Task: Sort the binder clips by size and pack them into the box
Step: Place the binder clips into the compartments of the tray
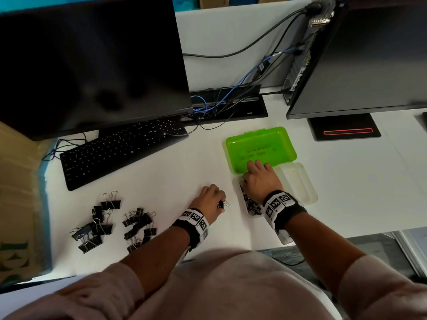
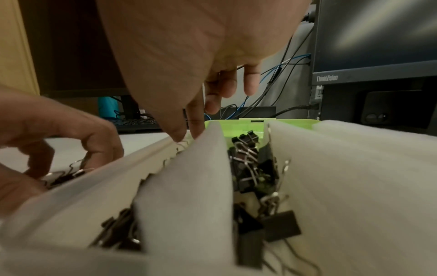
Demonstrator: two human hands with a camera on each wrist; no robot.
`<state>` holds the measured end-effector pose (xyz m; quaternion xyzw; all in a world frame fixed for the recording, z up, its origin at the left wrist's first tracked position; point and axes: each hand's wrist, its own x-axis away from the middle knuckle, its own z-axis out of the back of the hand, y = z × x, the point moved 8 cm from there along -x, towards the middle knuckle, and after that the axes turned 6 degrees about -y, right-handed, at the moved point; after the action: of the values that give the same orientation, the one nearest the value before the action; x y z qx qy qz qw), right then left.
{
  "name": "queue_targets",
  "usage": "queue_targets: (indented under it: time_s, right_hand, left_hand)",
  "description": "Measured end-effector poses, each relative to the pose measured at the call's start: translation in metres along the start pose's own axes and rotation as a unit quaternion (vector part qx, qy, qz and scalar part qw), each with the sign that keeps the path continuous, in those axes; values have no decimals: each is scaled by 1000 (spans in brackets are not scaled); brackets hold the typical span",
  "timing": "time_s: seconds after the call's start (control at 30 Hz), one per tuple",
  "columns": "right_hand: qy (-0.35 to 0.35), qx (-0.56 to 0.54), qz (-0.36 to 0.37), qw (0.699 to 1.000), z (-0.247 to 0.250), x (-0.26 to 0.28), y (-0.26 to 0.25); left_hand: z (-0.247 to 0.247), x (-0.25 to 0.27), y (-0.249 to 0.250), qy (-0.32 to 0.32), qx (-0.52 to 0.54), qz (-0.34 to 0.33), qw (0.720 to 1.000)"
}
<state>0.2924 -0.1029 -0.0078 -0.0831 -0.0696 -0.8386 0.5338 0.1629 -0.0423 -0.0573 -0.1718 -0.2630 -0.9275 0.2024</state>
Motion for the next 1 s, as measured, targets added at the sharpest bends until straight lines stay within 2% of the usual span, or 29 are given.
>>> queue_targets:
  time_s: [0.1, 0.27, 0.4, 0.53, 0.63, 0.77, 0.83, 0.9, 1.0]
  right_hand:
    - [-10, 5, -2, 1000, -4, -4, -4]
    - [1, -4, -13, 1000, -3, 0, -2]
    - [63, -94, -28, 993, 12, 8, 15]
    - [125, -197, -101, 967, 26, 28, 59]
    - [80, -133, -137, 978, 20, 43, 77]
    - [-53, -72, -100, 991, -6, 52, 67]
    - [-53, -87, -101, 990, -7, 54, 67]
    - [-24, -119, -104, 987, -5, 56, 68]
    - [-48, -114, -77, 989, -11, 58, 62]
  left_hand:
    - [-2, 3, -5, -3, 28, 13, 1000]
    - [-9, 5, -6, -31, 24, -6, 999]
    - [-6, 6, -13, -15, 76, 13, 997]
    - [0, 6, -22, 15, 131, 38, 991]
    - [6, 5, -27, 30, 167, 47, 984]
    - [14, 2, -26, 31, 194, 44, 980]
    - [18, -1, -24, 21, 200, 43, 979]
    - [21, -5, -23, 13, 192, 44, 980]
    - [22, -9, -22, 4, 166, 43, 985]
